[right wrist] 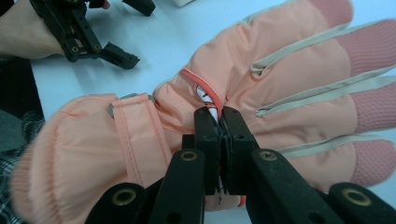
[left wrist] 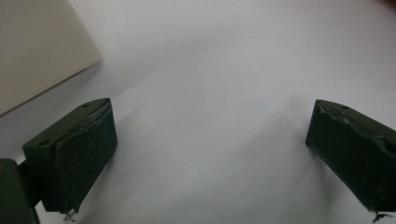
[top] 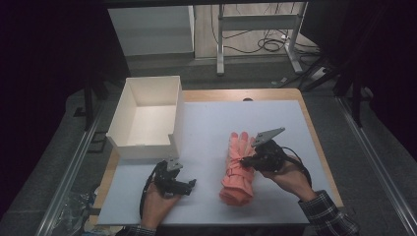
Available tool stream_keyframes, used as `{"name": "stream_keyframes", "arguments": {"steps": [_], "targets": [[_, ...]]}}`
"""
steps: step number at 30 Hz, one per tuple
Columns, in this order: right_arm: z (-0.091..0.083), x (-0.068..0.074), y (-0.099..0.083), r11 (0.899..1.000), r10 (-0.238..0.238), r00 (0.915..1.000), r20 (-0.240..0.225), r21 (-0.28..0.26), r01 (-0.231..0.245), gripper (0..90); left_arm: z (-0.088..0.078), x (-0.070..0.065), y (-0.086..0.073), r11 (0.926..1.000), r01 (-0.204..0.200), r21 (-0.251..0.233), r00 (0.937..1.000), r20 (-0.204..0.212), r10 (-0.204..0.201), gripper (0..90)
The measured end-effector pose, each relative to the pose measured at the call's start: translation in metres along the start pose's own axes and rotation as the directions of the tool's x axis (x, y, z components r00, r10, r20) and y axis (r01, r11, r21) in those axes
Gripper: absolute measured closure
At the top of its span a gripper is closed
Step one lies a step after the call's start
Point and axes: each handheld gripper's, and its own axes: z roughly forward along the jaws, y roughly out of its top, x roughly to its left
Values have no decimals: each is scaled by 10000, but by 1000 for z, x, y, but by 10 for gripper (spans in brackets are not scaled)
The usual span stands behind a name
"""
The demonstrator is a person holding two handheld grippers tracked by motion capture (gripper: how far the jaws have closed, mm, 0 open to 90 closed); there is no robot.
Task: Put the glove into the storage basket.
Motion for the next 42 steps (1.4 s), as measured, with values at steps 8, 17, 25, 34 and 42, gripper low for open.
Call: {"name": "stream_keyframes", "arguments": {"steps": [8,17,25,34,42], "targets": [[12,1,-13,9999,26,9997,240,113,-29,862,0,0,0,10000,-33,-4,10000,-12,33,22],[30,3,-25,9995,-57,9976,690,328,34,862,0,0,0,10000,-1,-13,10000,-11,1,22],[25,2,-26,10000,57,9980,624,-32,-55,743,0,0,0,10000,0,-11,10000,-11,0,22],[10,2,-23,9985,83,9985,535,-540,-54,660,0,0,0,10000,-27,-5,10000,-15,27,22],[-7,1,-21,9957,53,9961,885,-922,29,606,0,0,0,10000,-45,-3,10000,-6,45,22]]}}
